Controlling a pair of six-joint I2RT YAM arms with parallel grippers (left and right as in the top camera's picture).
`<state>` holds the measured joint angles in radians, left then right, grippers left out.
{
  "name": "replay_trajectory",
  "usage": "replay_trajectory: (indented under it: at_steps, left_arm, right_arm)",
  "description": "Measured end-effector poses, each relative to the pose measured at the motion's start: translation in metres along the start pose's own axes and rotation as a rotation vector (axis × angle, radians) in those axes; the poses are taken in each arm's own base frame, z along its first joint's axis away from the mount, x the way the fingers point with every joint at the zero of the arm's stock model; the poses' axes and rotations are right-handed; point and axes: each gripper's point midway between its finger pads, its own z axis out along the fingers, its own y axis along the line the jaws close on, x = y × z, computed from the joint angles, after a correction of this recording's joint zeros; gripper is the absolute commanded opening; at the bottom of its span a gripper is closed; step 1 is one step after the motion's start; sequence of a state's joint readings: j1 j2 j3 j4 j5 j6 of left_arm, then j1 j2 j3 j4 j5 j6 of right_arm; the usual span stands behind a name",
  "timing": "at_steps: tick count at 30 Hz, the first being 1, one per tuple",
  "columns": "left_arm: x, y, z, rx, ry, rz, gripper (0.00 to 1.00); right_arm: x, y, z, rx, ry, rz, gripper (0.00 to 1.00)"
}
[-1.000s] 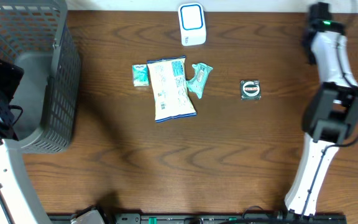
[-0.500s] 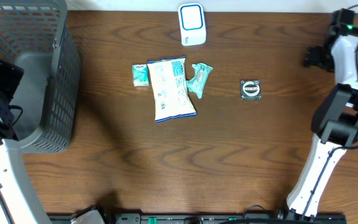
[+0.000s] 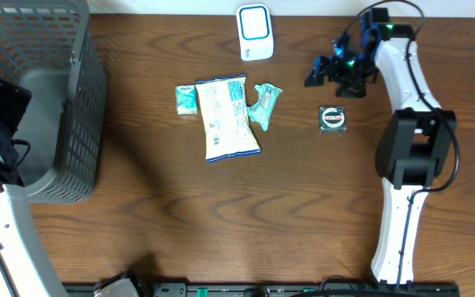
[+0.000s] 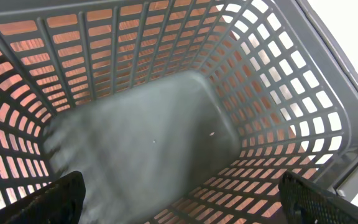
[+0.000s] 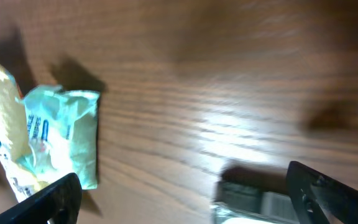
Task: Scan the item barcode
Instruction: 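Reach back and grasp the light-green wipes pack with the right gripper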
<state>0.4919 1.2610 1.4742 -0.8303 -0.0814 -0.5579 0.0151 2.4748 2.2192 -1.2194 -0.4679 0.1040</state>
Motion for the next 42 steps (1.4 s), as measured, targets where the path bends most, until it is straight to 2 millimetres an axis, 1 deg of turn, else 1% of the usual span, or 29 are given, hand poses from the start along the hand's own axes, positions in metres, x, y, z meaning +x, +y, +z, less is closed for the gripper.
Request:
replay_trajectory:
  at_steps: [3, 6, 8, 10, 12, 14, 18, 20, 22, 25, 29, 32, 35, 36, 38, 42]
  left_arm:
    - [0.0, 0.0, 0.0, 0.0, 0.0, 0.0, 0.98]
    - [0.0, 0.0, 0.0, 0.0, -0.001, 0.0, 0.98]
    - [0.0, 0.0, 0.0, 0.0, 0.0, 0.0, 0.98]
    - [0.0, 0.0, 0.0, 0.0, 0.0, 0.0, 0.98]
    - [0.0, 0.0, 0.0, 0.0, 0.0, 0.0, 0.98]
    - [0.0, 0.0, 0.0, 0.0, -0.001, 0.0, 0.98]
    - [0.0, 0.0, 0.0, 0.0, -0.001, 0.0, 0.98]
    - [0.0, 0.0, 0.0, 0.0, -0.001, 0.0, 0.98]
    - [0.0, 0.0, 0.0, 0.0, -0.001, 0.0, 0.98]
    - [0.0, 0.0, 0.0, 0.0, -0.001, 0.0, 0.98]
    - [0.0, 0.0, 0.0, 0.0, 0.0, 0.0, 0.98]
    - [0.0, 0.0, 0.0, 0.0, -0.001, 0.0, 0.98]
    - [0.0, 0.0, 0.0, 0.0, 0.0, 0.0, 0.97]
    - [0.0, 0.0, 0.0, 0.0, 0.0, 0.0, 0.98]
    - [0.0, 0.0, 0.0, 0.0, 0.0, 0.0, 0.98]
    - [0.0, 0.0, 0.0, 0.0, 0.0, 0.0, 0.98]
  right_arm:
    - [0.009, 0.011, 0.007, 0.025, 0.034, -0.014, 0.93]
    - [0.012, 0.024, 0.016, 0.048, 0.038, -0.056, 0.93]
    - [0.009, 0.038, 0.024, 0.051, 0.02, -0.099, 0.94]
    - [0.007, 0.058, 0.033, 0.055, -0.002, -0.142, 0.93]
    - [0.008, 0.073, 0.042, 0.082, -0.018, -0.144, 0.89]
    - [0.01, 0.082, 0.049, 0.122, -0.031, -0.137, 0.87]
    - [0.013, 0.096, 0.058, 0.169, -0.052, -0.132, 0.83]
    - [0.015, 0.098, 0.06, 0.192, -0.056, -0.135, 0.8]
    - [0.016, 0.098, 0.062, 0.226, -0.061, -0.138, 0.78]
    - [0.021, 0.093, 0.063, 0.316, -0.067, -0.15, 0.76]
    - [0.029, 0.08, 0.059, 0.434, -0.06, -0.141, 0.72]
    - [0.031, 0.067, 0.052, 0.513, -0.057, -0.134, 0.72]
    - [0.034, 0.054, 0.044, 0.594, -0.049, -0.131, 0.76]
    - [0.035, 0.048, 0.041, 0.628, -0.048, -0.131, 0.79]
    - [0.033, 0.041, 0.036, 0.671, -0.056, -0.137, 0.82]
    - [0.03, 0.038, 0.032, 0.705, -0.055, -0.185, 0.83]
